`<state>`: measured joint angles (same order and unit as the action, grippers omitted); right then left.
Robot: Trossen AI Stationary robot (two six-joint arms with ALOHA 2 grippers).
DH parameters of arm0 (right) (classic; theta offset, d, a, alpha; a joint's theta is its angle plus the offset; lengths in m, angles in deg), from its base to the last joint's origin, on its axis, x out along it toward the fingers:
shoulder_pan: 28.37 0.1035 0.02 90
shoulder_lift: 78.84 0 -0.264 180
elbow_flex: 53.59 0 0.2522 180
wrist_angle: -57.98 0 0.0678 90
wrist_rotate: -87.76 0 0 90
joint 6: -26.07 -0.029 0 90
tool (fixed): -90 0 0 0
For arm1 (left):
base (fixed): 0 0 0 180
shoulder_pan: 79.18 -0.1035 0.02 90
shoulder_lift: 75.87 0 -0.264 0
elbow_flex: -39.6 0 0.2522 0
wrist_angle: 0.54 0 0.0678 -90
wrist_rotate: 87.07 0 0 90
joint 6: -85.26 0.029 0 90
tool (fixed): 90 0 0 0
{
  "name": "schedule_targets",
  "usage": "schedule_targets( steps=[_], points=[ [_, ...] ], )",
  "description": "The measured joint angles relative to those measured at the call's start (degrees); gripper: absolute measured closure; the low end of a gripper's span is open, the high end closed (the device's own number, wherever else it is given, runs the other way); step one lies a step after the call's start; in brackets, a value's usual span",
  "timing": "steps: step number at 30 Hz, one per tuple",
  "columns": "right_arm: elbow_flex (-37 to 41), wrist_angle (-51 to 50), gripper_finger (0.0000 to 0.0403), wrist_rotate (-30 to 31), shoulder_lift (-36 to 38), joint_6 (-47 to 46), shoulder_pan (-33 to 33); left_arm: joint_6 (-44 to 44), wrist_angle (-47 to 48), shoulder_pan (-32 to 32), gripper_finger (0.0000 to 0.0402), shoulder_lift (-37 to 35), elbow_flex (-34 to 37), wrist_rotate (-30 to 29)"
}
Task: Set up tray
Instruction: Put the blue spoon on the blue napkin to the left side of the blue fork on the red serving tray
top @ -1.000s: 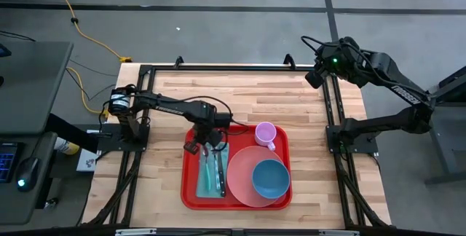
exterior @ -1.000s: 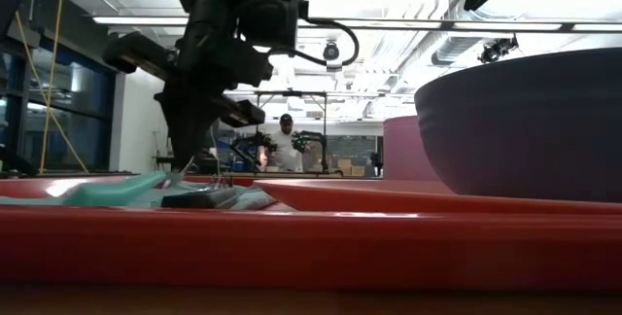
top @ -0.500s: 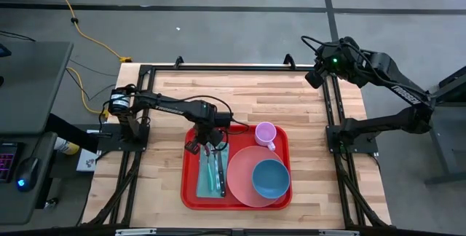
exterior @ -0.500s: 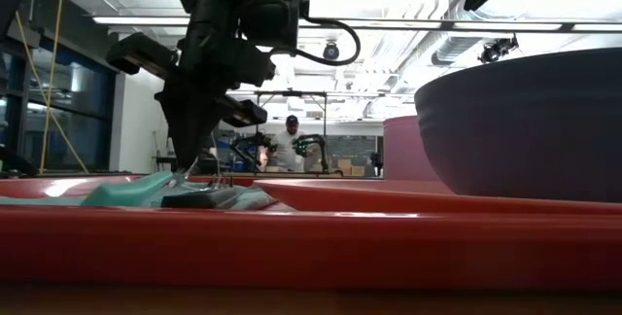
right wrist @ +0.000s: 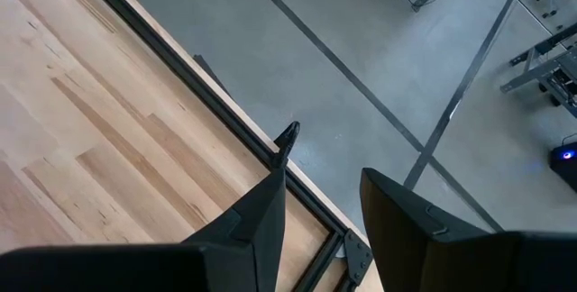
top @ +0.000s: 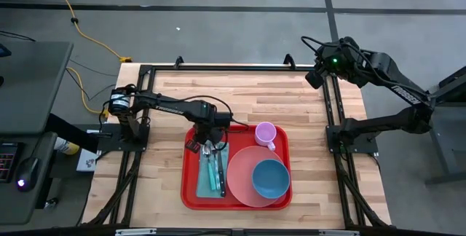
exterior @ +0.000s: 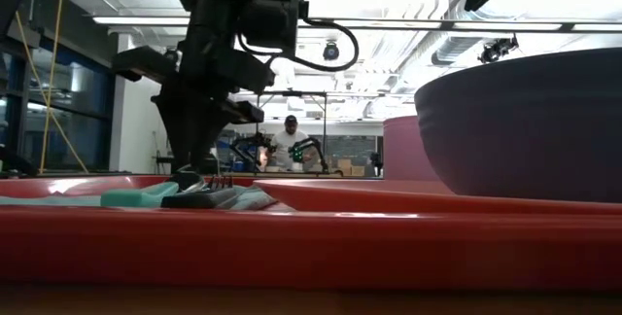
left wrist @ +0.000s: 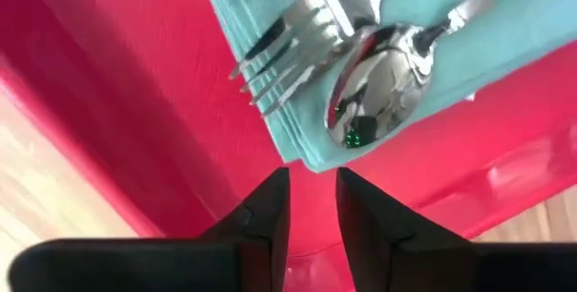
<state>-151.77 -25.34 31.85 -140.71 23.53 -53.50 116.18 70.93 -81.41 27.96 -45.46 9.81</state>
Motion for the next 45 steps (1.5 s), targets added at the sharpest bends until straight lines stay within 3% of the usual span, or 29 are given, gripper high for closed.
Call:
schedule_targets(
  steps=[8,12,16,23,32,45],
  points=[
    [0.0,-0.07,0.0279,0.11,0.0,0.03,-0.01,-8.44,-4.6,0.0,0.0283,-0.63,0.0,6.6],
    [0.0,-0.07,0.0279,0.13,0.0,0.03,-0.01,-13.26,-7.4,0.51,0.0317,-0.63,0.0,7.85],
    [0.0,-0.06,0.0279,0.15,0.0,0.01,0.01,-14.9,-8.02,1.38,0.0381,-0.63,0.0,10.45],
    [0.0,-0.06,0.0279,0.2,0.0,0.0,0.0,-14.34,-8.63,5.53,0.039,-0.62,0.0,16.3],
    [0.0,-0.06,0.0279,0.27,0.0,-0.28,-0.01,-17.39,-14.34,10.46,0.0393,-0.59,0.0,10.71],
    [0.0,-1.23,0.0279,0.02,0.0,-1.1,0.0,-17.74,-14.62,10.96,0.0393,-0.59,0.31,5.58]
  ],
)
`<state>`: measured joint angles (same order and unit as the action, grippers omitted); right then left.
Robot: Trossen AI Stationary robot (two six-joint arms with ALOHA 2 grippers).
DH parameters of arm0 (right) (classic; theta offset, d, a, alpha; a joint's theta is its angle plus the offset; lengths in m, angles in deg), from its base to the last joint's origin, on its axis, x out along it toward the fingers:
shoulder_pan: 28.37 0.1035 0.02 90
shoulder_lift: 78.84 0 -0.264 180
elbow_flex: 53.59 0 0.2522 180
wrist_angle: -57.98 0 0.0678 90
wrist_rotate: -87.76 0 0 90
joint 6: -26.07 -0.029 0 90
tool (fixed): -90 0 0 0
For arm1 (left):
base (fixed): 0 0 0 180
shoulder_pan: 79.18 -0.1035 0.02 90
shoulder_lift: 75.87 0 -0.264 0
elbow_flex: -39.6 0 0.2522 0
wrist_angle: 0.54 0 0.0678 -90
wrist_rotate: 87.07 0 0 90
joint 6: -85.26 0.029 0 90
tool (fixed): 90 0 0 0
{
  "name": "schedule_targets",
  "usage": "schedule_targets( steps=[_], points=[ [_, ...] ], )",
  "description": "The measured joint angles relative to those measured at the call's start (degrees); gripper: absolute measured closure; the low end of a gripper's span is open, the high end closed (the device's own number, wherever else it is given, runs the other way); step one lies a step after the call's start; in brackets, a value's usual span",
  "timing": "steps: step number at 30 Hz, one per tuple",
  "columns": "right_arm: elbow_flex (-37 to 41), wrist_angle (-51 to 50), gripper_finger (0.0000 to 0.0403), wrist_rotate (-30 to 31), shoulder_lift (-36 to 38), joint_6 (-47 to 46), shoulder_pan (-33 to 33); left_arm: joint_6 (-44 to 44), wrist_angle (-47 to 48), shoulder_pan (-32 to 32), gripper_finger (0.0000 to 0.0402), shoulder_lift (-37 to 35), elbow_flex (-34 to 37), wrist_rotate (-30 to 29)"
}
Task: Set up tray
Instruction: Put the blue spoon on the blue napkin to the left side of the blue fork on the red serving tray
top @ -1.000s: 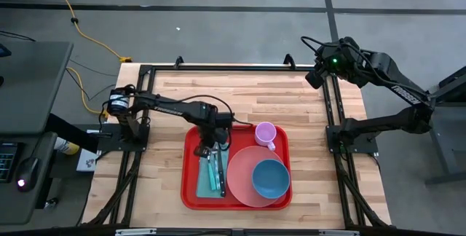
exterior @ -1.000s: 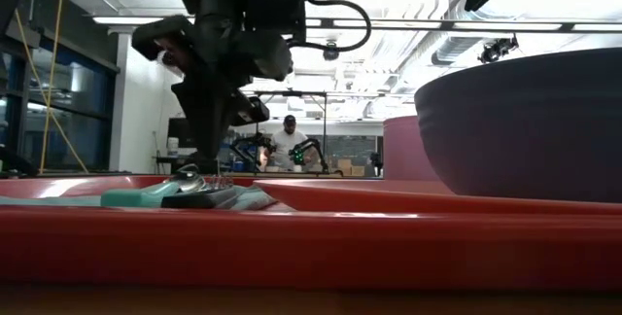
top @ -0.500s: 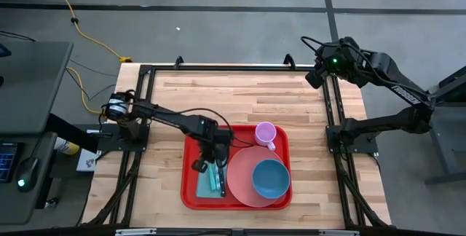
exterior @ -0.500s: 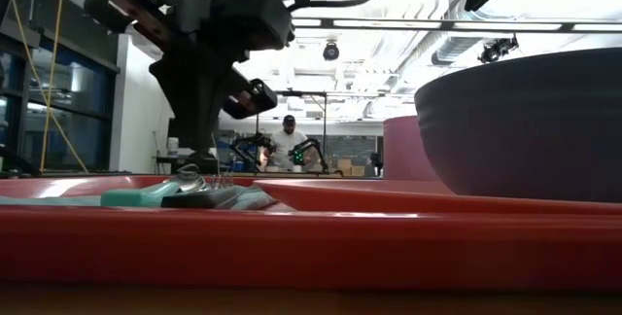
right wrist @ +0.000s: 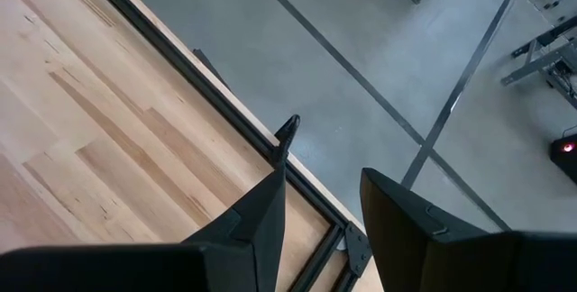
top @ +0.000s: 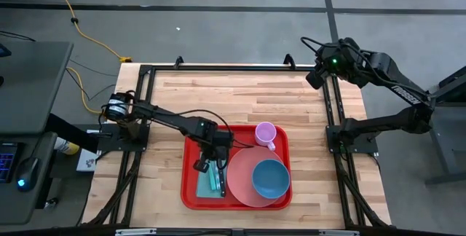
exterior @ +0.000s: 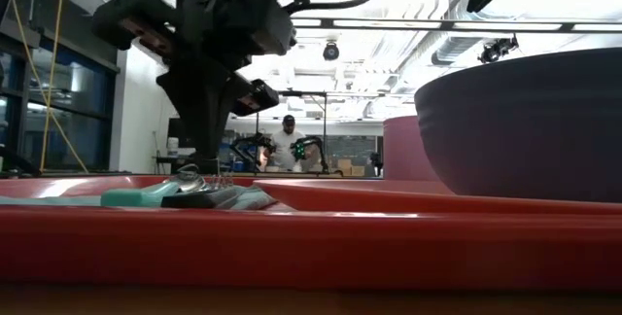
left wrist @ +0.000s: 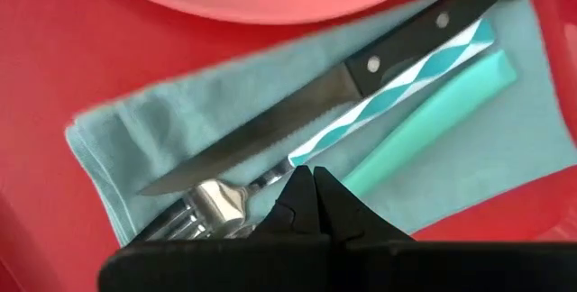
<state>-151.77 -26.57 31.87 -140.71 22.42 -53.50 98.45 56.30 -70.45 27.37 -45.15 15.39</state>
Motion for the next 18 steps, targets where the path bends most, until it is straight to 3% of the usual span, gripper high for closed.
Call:
schedule_targets(
  steps=[18],
  points=[
    [0.02,-1.79,0.0279,0.46,0.0,-0.89,-0.01,-5.95,-3.86,3.43,0.0393,1.41,1.94,-1.25]
  ],
)
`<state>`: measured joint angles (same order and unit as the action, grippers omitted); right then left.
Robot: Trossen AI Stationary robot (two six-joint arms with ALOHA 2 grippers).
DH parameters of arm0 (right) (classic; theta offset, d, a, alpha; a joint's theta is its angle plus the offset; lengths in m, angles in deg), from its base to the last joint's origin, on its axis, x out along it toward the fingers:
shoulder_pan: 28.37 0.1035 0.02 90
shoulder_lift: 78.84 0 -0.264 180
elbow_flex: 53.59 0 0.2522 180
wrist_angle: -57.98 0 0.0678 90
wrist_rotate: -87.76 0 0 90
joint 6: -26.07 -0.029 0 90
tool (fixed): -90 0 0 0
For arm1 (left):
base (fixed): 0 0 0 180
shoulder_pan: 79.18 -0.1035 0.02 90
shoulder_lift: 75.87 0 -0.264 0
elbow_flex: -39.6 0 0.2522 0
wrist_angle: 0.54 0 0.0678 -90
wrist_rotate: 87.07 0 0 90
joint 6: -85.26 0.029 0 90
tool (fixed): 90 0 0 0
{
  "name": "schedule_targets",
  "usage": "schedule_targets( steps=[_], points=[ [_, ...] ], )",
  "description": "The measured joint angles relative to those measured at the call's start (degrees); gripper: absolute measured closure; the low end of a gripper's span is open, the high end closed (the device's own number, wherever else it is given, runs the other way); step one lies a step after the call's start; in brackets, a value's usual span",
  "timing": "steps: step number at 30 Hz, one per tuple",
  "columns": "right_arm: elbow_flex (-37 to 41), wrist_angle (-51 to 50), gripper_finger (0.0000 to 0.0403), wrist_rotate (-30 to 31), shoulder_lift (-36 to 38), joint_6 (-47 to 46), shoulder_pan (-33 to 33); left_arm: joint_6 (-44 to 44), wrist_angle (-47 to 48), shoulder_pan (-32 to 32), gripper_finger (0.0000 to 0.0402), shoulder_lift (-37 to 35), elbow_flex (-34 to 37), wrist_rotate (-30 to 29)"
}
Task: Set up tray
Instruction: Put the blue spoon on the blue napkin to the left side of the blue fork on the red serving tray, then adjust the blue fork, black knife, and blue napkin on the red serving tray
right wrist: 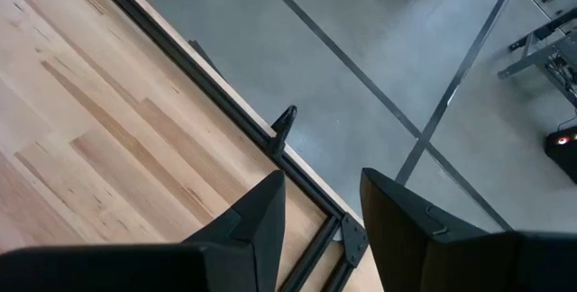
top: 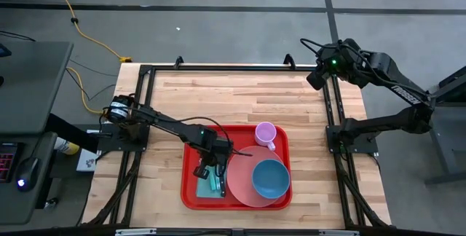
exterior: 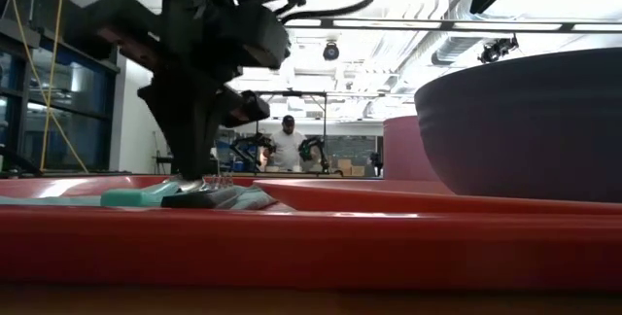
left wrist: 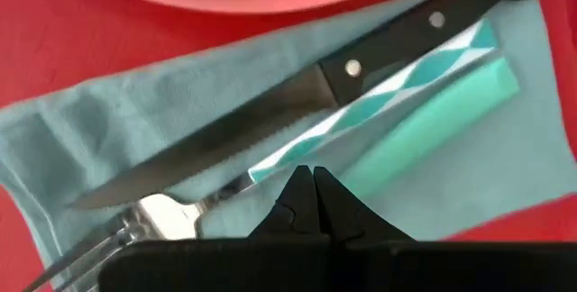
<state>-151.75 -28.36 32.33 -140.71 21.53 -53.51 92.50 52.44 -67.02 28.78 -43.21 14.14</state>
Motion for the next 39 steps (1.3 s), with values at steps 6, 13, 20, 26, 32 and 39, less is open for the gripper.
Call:
schedule_targets(
  steps=[6,13,20,26,32,39],
  points=[
    [0.0,0.0,0.0279,0.0,0.04,-0.06,-0.01,-0.1,-0.67,0.43,0.0393,1.4,0.01,0.67],
    [0.0,0.0,0.0279,-0.09,0.02,-0.02,-0.01,0.55,2.41,1.06,0.0393,2.14,-0.12,1.96],
    [0.0,0.01,0.0279,-0.07,0.02,-0.07,-0.01,0.11,2.83,1.81,0.0393,1.81,-0.4,2.84],
    [0.0,0.59,0.0279,-0.04,0.02,0.0,-0.01,1.8,2.77,1.73,0.0391,1.68,-3.33,2.29],
    [0.0,0.59,0.0279,-0.35,0.02,-0.55,-0.01,2.87,0.92,1.73,0.0393,1.65,-4.13,1.71],
    [0.0,0.59,0.0279,-0.46,0.02,-0.98,0.0,3.92,-0.97,1.73,0.0393,2.19,-4.2,0.18]
  ],
)
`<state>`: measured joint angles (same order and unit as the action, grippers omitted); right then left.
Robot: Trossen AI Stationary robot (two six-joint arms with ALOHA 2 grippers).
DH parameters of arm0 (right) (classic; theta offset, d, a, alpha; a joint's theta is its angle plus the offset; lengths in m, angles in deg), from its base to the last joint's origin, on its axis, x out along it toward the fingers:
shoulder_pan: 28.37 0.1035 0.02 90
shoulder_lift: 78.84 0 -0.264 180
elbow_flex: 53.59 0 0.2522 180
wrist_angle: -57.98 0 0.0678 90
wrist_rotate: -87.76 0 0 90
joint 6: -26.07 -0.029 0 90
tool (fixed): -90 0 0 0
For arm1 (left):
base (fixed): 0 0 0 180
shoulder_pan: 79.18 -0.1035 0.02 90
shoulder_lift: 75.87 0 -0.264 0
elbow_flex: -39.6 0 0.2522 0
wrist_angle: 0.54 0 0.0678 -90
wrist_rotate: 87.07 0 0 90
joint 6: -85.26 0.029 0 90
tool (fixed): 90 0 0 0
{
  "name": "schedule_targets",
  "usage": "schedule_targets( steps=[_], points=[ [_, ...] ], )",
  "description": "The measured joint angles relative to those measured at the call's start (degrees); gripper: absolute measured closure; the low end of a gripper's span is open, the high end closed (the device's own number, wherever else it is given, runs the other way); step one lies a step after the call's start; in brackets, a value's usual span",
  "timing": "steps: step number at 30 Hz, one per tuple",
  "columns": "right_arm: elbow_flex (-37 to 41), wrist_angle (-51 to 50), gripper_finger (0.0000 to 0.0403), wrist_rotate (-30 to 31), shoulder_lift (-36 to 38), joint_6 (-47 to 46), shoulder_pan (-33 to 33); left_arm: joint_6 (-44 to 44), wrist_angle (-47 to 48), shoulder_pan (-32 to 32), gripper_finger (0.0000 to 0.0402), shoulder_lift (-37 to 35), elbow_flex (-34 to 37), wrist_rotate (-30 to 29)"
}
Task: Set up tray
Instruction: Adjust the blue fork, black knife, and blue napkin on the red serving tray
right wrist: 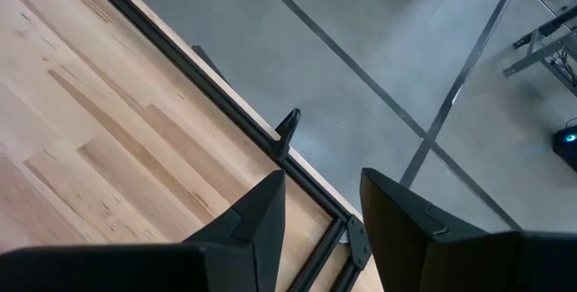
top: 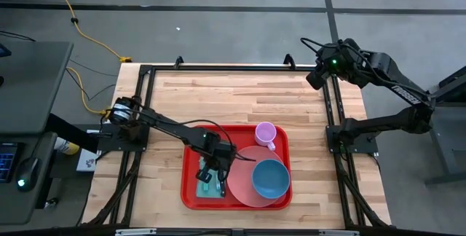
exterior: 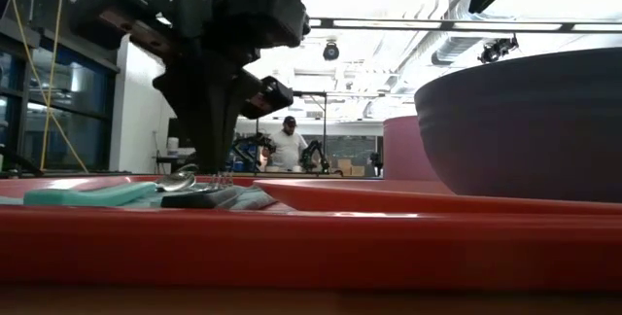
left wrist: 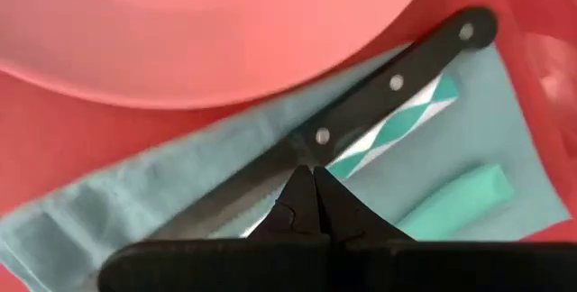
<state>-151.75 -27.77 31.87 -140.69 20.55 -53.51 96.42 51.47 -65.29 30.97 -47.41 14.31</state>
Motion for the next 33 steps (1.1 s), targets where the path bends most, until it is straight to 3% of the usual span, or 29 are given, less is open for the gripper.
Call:
schedule_targets(
  steps=[17,33],
  points=[
    [0.0,-0.15,0.0279,-0.07,-0.02,-0.03,0.0,0.36,-0.69,0.0,0.0393,2.19,0.04,-4.46],
    [0.0,-0.17,0.0279,-0.06,-0.02,-0.01,0.0,0.16,3.0,0.02,0.0393,2.22,0.07,-4.2]
  ],
)
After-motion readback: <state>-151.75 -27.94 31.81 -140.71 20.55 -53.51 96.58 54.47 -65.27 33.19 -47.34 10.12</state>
